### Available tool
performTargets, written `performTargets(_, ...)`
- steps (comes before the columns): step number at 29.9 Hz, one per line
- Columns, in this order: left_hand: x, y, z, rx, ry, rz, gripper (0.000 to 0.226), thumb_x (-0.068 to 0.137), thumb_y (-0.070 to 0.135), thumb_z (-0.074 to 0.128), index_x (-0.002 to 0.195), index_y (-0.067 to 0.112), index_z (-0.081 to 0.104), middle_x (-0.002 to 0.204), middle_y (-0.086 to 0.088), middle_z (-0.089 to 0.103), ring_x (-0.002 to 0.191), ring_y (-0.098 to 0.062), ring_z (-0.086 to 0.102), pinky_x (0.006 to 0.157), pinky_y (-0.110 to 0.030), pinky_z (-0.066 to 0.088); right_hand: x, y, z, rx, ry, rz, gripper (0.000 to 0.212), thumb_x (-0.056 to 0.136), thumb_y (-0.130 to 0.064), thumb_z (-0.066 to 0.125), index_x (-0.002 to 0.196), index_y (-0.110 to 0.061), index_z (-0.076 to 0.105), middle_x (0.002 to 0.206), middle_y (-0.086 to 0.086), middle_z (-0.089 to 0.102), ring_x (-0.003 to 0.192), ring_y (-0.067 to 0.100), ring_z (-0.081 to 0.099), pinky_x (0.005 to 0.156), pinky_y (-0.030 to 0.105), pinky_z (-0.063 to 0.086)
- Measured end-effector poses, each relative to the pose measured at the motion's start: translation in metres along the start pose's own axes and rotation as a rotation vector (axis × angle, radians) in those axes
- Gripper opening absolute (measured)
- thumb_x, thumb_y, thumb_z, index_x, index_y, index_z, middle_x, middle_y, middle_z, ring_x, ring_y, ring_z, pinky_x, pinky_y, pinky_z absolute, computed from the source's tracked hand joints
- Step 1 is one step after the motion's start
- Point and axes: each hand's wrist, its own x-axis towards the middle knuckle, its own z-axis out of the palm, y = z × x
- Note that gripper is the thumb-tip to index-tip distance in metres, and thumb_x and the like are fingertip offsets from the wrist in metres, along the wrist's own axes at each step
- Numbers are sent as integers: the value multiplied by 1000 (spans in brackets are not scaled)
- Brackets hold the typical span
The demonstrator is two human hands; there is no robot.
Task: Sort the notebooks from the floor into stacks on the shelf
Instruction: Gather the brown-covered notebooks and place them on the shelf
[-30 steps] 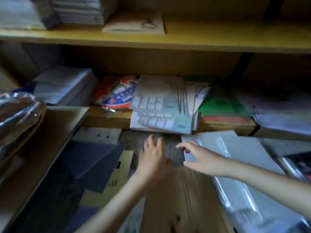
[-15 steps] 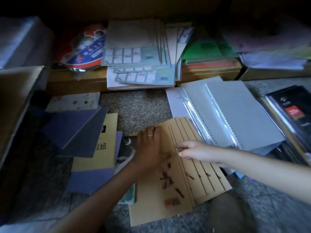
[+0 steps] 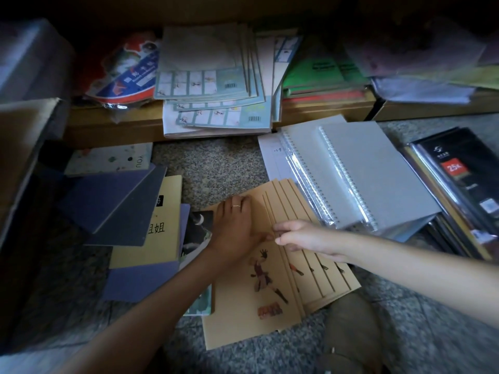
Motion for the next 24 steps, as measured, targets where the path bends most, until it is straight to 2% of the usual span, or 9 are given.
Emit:
performTargets(4, 5, 2, -4, 42, 19, -4, 94, 63, 71, 63, 131, 10, 38, 131, -9, 40, 122, -27, 36, 105, -35, 22, -4, 1, 0, 4, -14, -5, 56, 92, -17, 53, 144, -15, 33, 145, 0, 40, 127, 14, 43, 102, 25, 40)
performTargets(7, 7, 2, -4, 26, 35, -15, 91, 63, 68, 67, 128, 11, 41, 130, -9, 42, 121, -26, 38, 103, -34, 24, -8, 1, -2, -6, -63, 3, 58, 92, -21, 54, 145, -18, 30, 149, -1, 36, 129, 17, 42, 110, 32, 35)
performTargets(10, 10, 2, -7, -90, 32, -76, 93, 57, 60, 77, 127, 11, 40, 129, -7, 43, 121, -26, 39, 103, -36, 26, -10, 2, -3, -10, -81, -14, 58, 93, -19, 52, 146, -16, 29, 151, 0, 32, 132, 15, 39, 109, 28, 35)
performTargets(11, 13, 1, -8, -123, 32, -91, 88, 58, 55, 79, 125, 11, 41, 128, -7, 43, 121, -26, 39, 102, -36, 26, -11, 1, -3, -11, -80, -22, 57, 94, -17, 51, 146, -16, 28, 151, 0, 32, 133, 14, 38, 108, 27, 35)
performTargets(13, 16, 1, -11, -185, 75, -72, 61, 70, 38, 77, 116, 10, 49, 122, -8, 48, 116, -28, 43, 96, -36, 31, -12, 1, -4, -19, -72, -39, 54, 95, -12, 47, 146, -15, 28, 152, 0, 30, 134, 14, 36, 107, 26, 36)
performTargets(16, 18, -1, -11, -393, 151, 12, 21, 82, 15, 68, 97, 5, 58, 101, -10, 55, 95, -29, 55, 78, -38, 45, -12, 4, -3, -53, -14, -56, 53, 94, -9, 46, 144, -17, 32, 149, 1, 35, 133, 15, 37, 109, 30, 34)
performTargets(18, 17, -3, -9, -503, 162, 28, 15, 84, 10, 65, 97, 6, 58, 97, -7, 56, 88, -25, 57, 74, -41, 49, -13, 7, -1, -112, 58, -81, 55, 91, -15, 53, 142, -23, 34, 143, 3, 43, 128, 15, 43, 109, 35, 36)
performTargets(21, 16, -3, -15, -605, 154, 59, 11, 88, 11, 60, 96, 13, 53, 87, -2, 62, 81, -20, 60, 71, -42, 50, -16, 8, 5, -191, 148, -105, 64, 87, -27, 61, 143, -26, 30, 141, 0, 44, 124, 14, 45, 104, 33, 39)
performTargets(24, 16, -1, -33, -722, 168, 106, 10, 90, 9, 57, 95, 14, 51, 81, 8, 58, 77, -3, 55, 67, -27, 43, -15, 14, 6, -235, 222, -120, 78, 83, -40, 65, 146, -22, 23, 151, 2, 29, 135, 19, 33, 109, 34, 32)
